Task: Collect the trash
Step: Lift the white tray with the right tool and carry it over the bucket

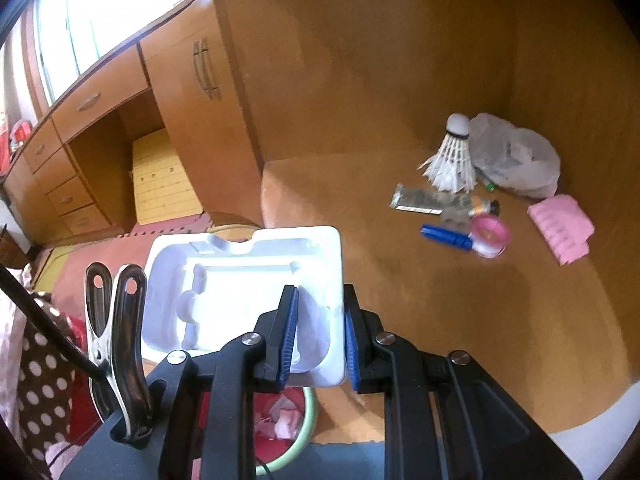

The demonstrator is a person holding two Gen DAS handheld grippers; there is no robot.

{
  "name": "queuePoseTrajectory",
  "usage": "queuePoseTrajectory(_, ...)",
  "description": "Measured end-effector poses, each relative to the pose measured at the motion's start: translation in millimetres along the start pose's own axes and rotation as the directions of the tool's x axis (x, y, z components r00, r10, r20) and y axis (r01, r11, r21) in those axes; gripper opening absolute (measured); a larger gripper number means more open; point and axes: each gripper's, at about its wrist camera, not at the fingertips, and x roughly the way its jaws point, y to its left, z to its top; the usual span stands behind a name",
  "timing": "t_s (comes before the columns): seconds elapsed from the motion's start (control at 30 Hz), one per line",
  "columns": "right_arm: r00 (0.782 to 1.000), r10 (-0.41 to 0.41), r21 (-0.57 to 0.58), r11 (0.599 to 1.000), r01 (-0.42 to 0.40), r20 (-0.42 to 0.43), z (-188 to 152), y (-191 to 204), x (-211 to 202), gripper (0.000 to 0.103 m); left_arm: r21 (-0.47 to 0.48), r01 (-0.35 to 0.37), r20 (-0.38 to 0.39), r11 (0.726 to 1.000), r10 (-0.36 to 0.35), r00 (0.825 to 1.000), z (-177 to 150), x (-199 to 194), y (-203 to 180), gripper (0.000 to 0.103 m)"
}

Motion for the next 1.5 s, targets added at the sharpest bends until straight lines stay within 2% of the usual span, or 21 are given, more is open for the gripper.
queuePoseTrajectory(0.43,1.0,0.012,-0.064,0.998,-0.012,0.003,-50,34,9,0.022,0.0,0.0,0.001,1.0,0.0,1.0,-1,0,0,0.036)
queuePoseTrajectory(0.8,0.997,-0.042,-0.189,0.982,0.03,-0.065,-104,65,44,0.022,0.0,0.001,0.001,1.0,-0.001,1.0,-1,0,0,0.036)
queuePoseTrajectory(1.07,0.991,-0.063,-0.223,0.974,0.035,-0.12,-124,71,70,0.022,0.0,0.001,0.002,1.0,-0.001,1.0,-1,0,0,0.036)
queuePoseTrajectory(1.23,0.986,-0.096,-0.283,0.958,0.053,-0.138,-136,78,85,0.022,0.001,0.001,0.002,1.0,-0.001,1.0,-2,0,0,0.036)
queuePoseTrajectory(1.5,0.973,-0.156,-0.41,0.909,0.075,-0.169,-165,93,113,0.022,0.001,-0.001,0.003,1.0,0.001,1.0,-1,0,0,0.036)
